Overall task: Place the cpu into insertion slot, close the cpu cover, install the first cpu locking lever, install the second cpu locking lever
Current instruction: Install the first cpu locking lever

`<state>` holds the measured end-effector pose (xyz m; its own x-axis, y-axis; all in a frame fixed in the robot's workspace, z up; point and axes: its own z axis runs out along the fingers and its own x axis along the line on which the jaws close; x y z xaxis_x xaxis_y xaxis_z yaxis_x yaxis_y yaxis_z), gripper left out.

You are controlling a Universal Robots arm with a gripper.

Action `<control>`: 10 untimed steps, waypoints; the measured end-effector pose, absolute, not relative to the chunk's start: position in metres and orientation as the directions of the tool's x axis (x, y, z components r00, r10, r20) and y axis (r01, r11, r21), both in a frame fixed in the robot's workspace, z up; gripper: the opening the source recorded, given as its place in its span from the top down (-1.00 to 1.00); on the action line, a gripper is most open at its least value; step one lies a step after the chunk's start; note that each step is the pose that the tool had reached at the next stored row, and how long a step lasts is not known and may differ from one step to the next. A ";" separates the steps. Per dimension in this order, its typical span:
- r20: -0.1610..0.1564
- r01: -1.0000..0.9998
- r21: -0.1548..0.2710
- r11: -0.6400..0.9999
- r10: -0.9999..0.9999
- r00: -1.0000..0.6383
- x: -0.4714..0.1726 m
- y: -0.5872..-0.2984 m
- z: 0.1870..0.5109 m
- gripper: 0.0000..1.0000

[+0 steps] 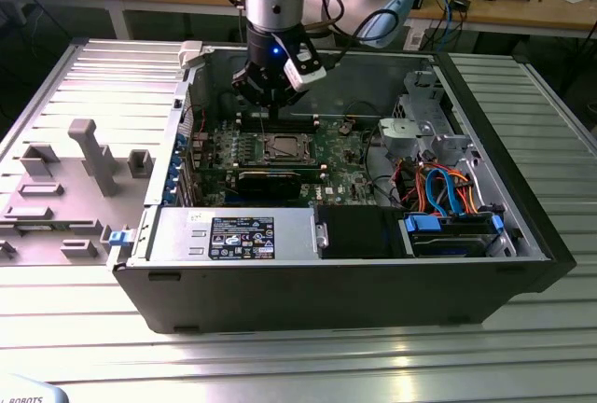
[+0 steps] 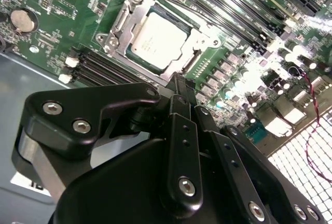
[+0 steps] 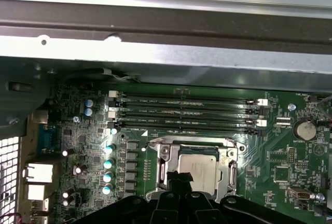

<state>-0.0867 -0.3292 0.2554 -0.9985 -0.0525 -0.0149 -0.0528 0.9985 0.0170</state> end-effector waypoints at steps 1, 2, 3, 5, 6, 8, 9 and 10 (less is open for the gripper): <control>-0.015 -0.053 0.017 0.998 -0.052 -0.999 -0.089 -0.329 0.255 0.79; -0.015 -0.053 0.017 0.998 -0.052 -0.999 -0.090 -0.329 0.255 0.79; -0.015 -0.053 0.017 0.998 -0.052 -0.999 -0.091 -0.329 0.255 0.79; -0.015 -0.053 0.017 0.998 -0.053 -0.998 -0.091 -0.329 0.255 0.79; -0.015 -0.053 0.017 0.998 -0.053 -0.999 -0.091 -0.329 0.255 0.79; -0.015 -0.053 0.017 0.998 -0.052 -0.999 -0.093 -0.329 0.255 0.79; -0.015 -0.053 0.017 0.998 -0.053 -0.999 -0.096 -0.329 0.255 0.79; -0.015 -0.053 0.017 0.998 -0.052 -0.999 -0.097 -0.329 0.255 0.79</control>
<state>-0.0973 -0.3292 0.2552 -0.9985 -0.0524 -0.0149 -0.0526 0.9985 0.0170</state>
